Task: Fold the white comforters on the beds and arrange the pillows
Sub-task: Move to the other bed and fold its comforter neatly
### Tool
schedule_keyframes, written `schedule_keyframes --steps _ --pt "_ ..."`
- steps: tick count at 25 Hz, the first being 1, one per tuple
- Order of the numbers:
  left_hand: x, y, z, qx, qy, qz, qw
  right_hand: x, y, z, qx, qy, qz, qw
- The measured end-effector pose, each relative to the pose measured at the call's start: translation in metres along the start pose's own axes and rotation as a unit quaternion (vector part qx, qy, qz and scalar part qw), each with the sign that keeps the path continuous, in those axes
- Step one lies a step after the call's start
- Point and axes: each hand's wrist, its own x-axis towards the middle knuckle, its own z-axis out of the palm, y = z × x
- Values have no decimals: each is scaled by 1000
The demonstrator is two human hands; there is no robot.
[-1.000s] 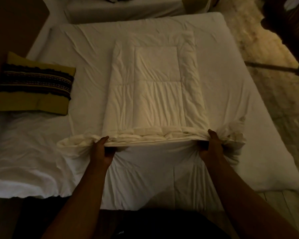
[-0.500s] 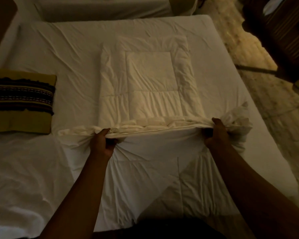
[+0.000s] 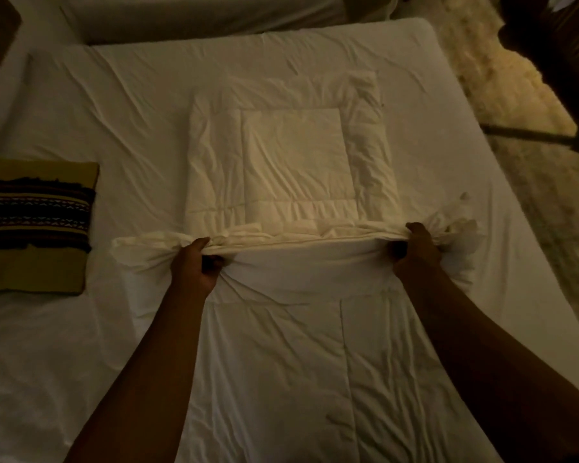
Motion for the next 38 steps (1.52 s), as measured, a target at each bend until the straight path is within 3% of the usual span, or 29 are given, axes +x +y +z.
schedule_keyframes --steps 2,4,5,7,9,10,12,13,15,23,28,34,38 --pt "15 -9 7 3 -7 -28 1000 21 11 3 -31 -56 25 998" --pt "24 -22 6 59 -2 -28 998 34 28 -2 -195 -127 3 973" --pt "30 -31 5 105 4 -9 994 43 39 -5 -348 -152 -53 924" --pt "34 -54 2 288 11 89 953 61 66 -22 -629 -190 -231 718" --pt "30 -83 -3 532 -36 209 820 71 90 -41 -742 -240 -368 506" --pt "30 -97 -5 630 -68 250 732 74 99 -49 -772 -244 -401 430" --pt "33 -117 -9 751 -87 306 579 80 109 -59 -800 -230 -433 346" --pt "38 -123 -7 783 -80 315 529 83 108 -61 -799 -219 -451 331" --pt "57 -132 -6 824 -60 295 481 96 100 -58 -796 -199 -481 309" --pt "141 -159 -12 861 -28 275 427 173 81 -62 -811 -205 -505 212" --pt "179 -193 -32 850 -25 340 401 216 113 -73 -793 -221 -517 234" --pt "213 -214 -51 804 -39 432 407 251 150 -82 -742 -259 -538 304" --pt "225 -216 -54 799 -39 450 398 264 156 -81 -731 -270 -540 318"
